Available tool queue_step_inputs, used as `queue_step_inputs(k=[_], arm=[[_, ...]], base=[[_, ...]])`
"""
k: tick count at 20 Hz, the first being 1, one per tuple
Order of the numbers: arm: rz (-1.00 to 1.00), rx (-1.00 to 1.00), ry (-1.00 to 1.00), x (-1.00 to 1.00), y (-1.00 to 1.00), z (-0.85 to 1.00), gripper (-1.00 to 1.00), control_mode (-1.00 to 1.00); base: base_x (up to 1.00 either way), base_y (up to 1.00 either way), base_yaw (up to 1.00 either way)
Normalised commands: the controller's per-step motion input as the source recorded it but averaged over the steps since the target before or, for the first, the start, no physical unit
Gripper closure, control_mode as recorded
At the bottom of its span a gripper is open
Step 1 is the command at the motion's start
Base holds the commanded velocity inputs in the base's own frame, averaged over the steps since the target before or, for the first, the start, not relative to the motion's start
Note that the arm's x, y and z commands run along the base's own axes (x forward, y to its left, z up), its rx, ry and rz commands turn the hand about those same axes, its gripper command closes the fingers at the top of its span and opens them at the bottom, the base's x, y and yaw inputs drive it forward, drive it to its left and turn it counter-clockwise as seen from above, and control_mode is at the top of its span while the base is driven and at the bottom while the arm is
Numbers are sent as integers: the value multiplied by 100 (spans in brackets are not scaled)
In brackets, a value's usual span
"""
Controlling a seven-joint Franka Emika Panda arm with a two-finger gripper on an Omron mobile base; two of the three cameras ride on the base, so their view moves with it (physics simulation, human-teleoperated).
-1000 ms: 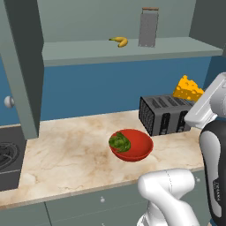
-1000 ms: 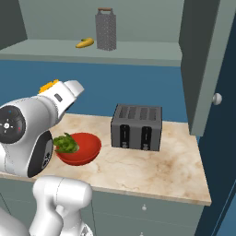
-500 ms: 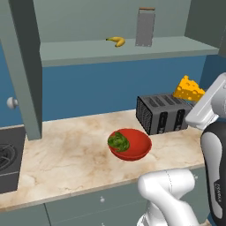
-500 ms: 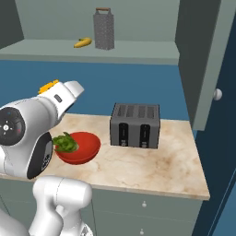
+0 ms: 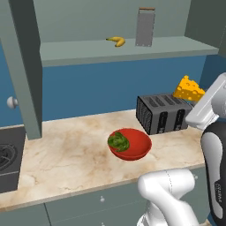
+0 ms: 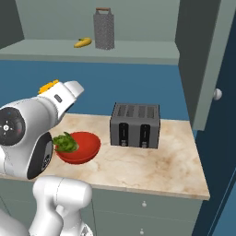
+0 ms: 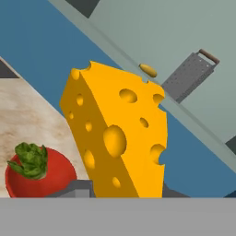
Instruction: Pick the cheese from the fridge and the cheese grater from the cabinet and place them next to the salad bowl.
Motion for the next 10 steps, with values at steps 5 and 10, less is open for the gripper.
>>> queue_step_inputs(k=[5,10], arm=[[0,0,0,4,0,0,100,-100],[0,0,0,10,0,0,100,-100]], base=[[1,0,0],[0,0,0]])
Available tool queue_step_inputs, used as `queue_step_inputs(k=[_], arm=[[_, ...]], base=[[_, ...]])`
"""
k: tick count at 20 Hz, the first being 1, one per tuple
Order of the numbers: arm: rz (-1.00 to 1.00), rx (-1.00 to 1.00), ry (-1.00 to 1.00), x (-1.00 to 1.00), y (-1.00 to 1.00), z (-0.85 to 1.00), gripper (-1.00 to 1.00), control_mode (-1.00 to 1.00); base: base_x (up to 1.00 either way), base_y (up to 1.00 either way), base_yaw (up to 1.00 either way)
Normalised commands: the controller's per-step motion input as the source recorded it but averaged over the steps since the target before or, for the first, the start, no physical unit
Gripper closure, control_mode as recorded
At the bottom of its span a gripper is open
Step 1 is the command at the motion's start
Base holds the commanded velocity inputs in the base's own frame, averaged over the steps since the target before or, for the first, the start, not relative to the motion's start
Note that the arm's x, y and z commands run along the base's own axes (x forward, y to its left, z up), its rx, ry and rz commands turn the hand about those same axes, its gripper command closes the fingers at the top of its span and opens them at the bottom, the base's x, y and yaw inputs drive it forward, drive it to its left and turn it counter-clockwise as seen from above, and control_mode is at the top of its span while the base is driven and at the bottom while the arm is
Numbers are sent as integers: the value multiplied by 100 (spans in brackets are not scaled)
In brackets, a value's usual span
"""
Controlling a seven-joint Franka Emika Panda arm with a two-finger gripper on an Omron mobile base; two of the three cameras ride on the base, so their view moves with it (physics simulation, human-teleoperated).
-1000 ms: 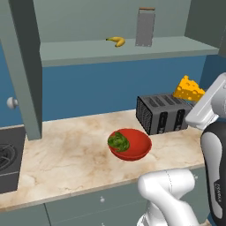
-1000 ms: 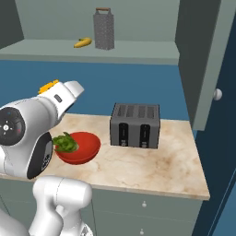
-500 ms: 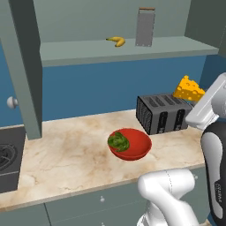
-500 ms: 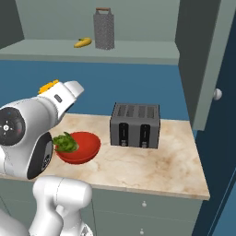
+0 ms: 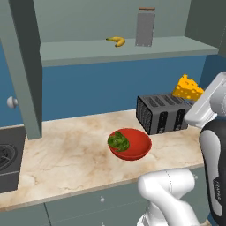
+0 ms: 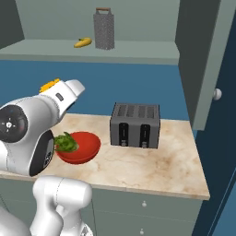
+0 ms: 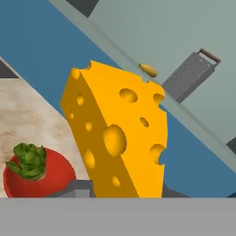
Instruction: Pick the cheese from the fridge and the cheese grater from the cabinet and place them next to the salad bowl.
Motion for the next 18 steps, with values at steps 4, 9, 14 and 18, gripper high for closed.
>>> queue_step_inputs(k=[4,9,14,18], arm=[[0,0,0,16,-4,-4,100,-100],[-1,-1,0,12,-11,-34,100,-100],[-2,-5,5,27,-16,-53,100,-100],[-5,-6,13,27,-51,-45,100,-100]], base=[[0,0,0],[0,0,0],[0,0,0],[0,0,0]])
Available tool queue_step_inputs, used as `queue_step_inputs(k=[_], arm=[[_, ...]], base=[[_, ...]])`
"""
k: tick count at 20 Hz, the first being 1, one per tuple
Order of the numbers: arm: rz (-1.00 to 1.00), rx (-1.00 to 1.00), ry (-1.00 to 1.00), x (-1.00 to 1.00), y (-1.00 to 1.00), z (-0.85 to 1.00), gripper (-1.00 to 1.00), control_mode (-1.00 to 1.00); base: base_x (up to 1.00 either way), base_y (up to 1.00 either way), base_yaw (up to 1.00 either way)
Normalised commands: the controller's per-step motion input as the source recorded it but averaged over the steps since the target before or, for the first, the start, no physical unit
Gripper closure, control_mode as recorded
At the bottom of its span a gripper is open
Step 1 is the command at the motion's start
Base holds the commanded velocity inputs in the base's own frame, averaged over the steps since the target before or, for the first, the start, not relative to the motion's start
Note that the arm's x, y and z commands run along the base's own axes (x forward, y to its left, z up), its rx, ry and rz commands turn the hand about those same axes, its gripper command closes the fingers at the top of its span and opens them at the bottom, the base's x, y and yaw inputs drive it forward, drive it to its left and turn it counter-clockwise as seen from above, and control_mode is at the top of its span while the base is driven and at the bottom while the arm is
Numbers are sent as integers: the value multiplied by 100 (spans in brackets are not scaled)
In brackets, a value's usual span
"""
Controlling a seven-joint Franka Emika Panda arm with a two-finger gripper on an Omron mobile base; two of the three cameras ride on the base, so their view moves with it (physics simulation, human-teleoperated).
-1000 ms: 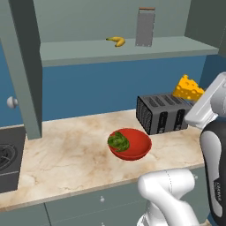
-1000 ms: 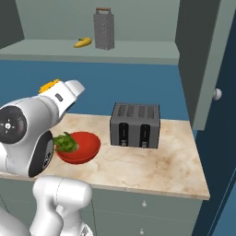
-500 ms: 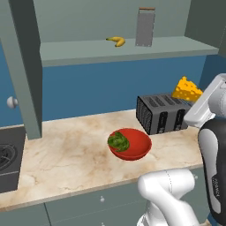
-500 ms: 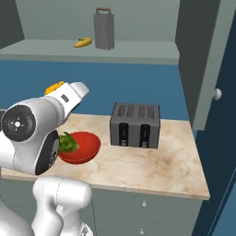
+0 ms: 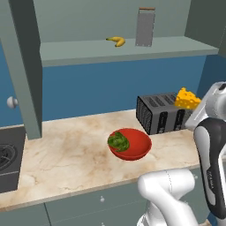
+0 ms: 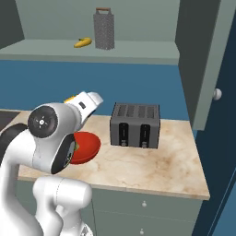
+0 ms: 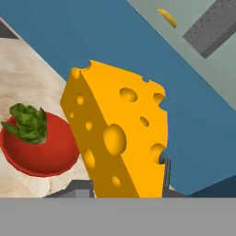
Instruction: Pick the cheese from the fridge and the cheese grater from the cabinet and place them next to the salad bowl.
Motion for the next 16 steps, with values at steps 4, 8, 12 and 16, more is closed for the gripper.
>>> queue_step_inputs(k=[4,8,12,16], arm=[[-4,-1,14,15,-39,-34,100,-100],[-4,0,11,21,-8,-35,100,-100],[-3,0,2,20,-15,-51,100,-100],[-1,0,0,11,-29,-51,100,-100]], base=[[0,0,0],[0,0,0],[0,0,0],[0,0,0]])
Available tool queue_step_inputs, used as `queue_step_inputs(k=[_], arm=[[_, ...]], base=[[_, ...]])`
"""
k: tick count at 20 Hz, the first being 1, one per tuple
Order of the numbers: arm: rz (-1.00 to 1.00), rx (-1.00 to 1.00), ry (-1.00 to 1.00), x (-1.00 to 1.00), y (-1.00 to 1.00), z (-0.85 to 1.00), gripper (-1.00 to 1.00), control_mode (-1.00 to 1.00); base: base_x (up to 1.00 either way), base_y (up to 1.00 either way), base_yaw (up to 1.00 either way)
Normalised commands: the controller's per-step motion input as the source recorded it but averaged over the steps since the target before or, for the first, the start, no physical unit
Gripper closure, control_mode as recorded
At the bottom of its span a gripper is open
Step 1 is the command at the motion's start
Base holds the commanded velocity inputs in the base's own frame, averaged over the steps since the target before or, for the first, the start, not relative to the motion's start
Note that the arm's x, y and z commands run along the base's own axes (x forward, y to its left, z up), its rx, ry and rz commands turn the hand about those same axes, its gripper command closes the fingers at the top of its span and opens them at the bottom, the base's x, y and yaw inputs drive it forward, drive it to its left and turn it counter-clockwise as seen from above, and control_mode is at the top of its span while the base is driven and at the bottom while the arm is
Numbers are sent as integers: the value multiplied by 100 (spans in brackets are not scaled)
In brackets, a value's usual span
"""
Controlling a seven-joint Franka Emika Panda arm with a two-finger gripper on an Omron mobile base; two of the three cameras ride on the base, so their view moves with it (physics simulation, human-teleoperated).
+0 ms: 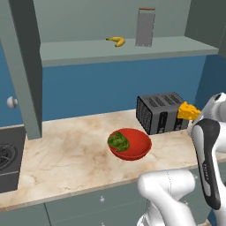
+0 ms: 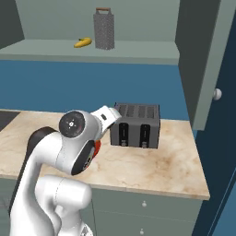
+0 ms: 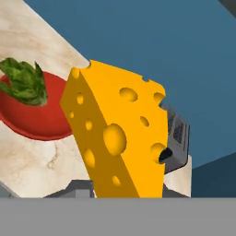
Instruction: Pick the cheese from the fridge and the cheese grater from the cabinet and place them next to the salad bowl.
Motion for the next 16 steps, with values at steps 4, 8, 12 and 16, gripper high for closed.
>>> queue_step_inputs(k=[4,8,12,16], arm=[[0,0,0,11,-32,-59,100,-100],[0,0,3,20,-27,-39,100,-100],[0,0,4,28,-4,-39,100,-100],[0,0,0,34,0,-50,100,-100]], base=[[0,0,0],[0,0,0],[0,0,0],[0,0,0]])
